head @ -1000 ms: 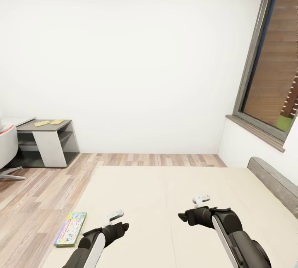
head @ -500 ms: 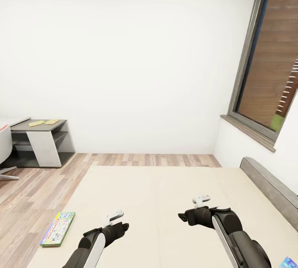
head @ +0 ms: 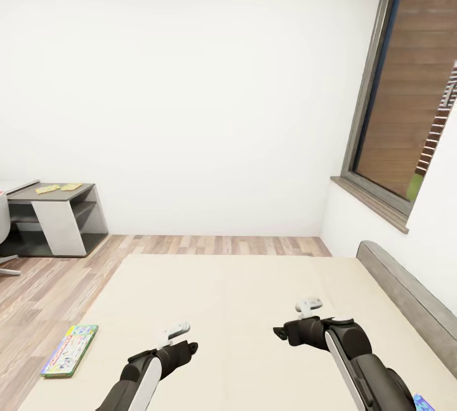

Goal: Put all the toys in the child's room - the three board games (two on the bed and one on the table), the two jigsaw puzzles on the table, and the tennis ball on the table - inside the toy box on the table in the child's room.

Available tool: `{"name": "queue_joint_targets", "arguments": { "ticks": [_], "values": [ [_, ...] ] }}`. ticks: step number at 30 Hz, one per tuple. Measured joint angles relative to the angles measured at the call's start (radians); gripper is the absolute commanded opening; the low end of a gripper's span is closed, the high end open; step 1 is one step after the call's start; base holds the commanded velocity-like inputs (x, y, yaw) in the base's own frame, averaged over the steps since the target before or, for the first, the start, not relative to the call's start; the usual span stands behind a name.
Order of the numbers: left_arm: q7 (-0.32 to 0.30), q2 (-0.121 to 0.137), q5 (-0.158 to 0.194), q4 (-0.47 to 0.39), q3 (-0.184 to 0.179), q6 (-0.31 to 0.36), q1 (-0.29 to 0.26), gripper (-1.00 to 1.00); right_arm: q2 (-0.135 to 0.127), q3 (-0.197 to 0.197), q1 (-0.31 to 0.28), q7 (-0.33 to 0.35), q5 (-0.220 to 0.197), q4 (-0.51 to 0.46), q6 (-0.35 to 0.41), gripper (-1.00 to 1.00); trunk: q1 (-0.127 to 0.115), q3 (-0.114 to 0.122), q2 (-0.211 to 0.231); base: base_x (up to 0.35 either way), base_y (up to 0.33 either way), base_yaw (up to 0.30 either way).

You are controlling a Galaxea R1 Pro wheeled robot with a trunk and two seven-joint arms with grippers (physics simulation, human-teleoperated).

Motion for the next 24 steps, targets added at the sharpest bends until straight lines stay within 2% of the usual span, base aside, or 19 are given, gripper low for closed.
{"name": "queue_joint_targets", "arguments": {
  "ticks": [24],
  "values": [
    [0.0, 0.0, 0.0, 0.0, 0.0, 0.0, 0.0, 1.0, 0.0, 0.0, 0.0, 0.0, 0.0, 0.0, 0.0, 1.0, 0.0, 0.0, 0.0, -0.07, -0.211, 0.0]
  ]
}}
